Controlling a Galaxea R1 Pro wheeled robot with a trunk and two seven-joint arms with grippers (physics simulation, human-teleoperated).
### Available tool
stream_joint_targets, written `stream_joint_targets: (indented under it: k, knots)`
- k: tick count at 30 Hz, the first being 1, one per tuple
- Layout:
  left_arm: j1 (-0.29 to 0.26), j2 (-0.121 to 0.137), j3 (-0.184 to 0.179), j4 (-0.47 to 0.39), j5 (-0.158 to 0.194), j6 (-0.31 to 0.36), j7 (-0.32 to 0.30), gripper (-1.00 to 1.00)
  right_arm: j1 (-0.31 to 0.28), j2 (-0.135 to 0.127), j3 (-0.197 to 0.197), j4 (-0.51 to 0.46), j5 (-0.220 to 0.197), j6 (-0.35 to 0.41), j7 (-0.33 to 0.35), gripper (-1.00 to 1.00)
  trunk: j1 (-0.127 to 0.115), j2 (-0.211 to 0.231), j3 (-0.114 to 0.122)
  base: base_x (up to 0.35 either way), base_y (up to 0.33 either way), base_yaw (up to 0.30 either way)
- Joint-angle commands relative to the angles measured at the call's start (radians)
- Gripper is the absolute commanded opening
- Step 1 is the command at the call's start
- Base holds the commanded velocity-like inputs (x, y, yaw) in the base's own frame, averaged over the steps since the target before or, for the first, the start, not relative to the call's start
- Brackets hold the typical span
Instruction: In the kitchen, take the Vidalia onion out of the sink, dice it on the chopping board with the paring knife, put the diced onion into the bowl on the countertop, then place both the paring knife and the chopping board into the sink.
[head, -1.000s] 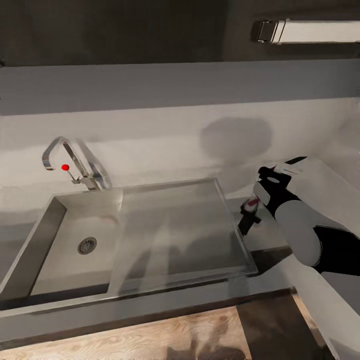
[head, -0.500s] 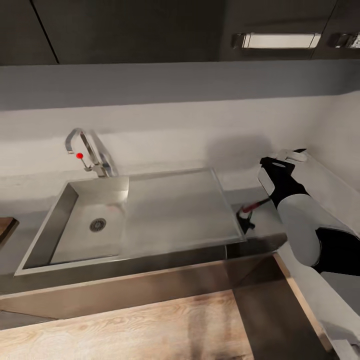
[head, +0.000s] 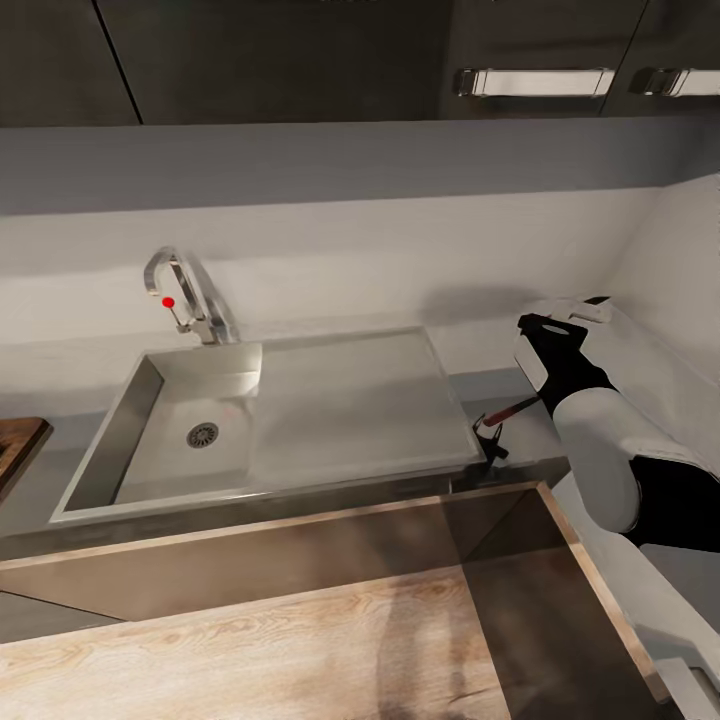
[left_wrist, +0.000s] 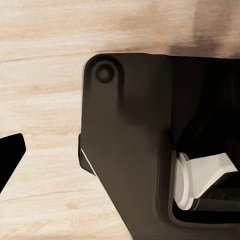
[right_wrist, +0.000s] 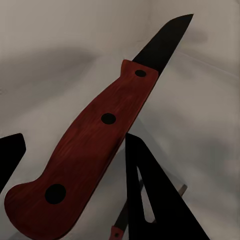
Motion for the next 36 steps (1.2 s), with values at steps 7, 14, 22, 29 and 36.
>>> stream_joint_targets:
  k: [7, 14, 22, 29, 36]
  knots:
    - [0.0, 0.002, -0.008, -0.002, 0.003, -0.001, 0.01, 1.0, 0.0, 0.0, 0.002, -0.002, -0.007, 0.005, -0.004, -1.0, 0.001, -0.002, -0.002, 0.0, 0.0, 0.0]
    - [0.0, 0.002, -0.008, -0.002, 0.003, -0.001, 0.01, 1.0, 0.0, 0.0, 0.003, -0.002, -0.007, 0.003, -0.004, -1.0, 0.001, -0.002, -0.002, 0.0, 0.0, 0.0]
    - [0.0, 0.002, -0.008, -0.002, 0.004, -0.001, 0.01, 1.0, 0.0, 0.002, 0.079, -0.147, -0.008, 0.098, -0.004, -1.0, 0.001, -0.002, -0.002, -0.094, 0.0, 0.0]
    - [0.0, 0.002, -0.008, -0.002, 0.004, -0.001, 0.01, 1.0, 0.0, 0.008, 0.136, -0.31, -0.011, 0.303, -0.003, -1.0, 0.001, -0.002, -0.002, -0.314, 0.0, 0.0]
    - [0.0, 0.002, -0.008, -0.002, 0.004, -0.001, 0.01, 1.0, 0.0, 0.051, 0.224, -0.323, -0.01, 0.324, 0.009, -1.0, 0.001, -0.002, -0.002, -0.32, 0.057, 0.0]
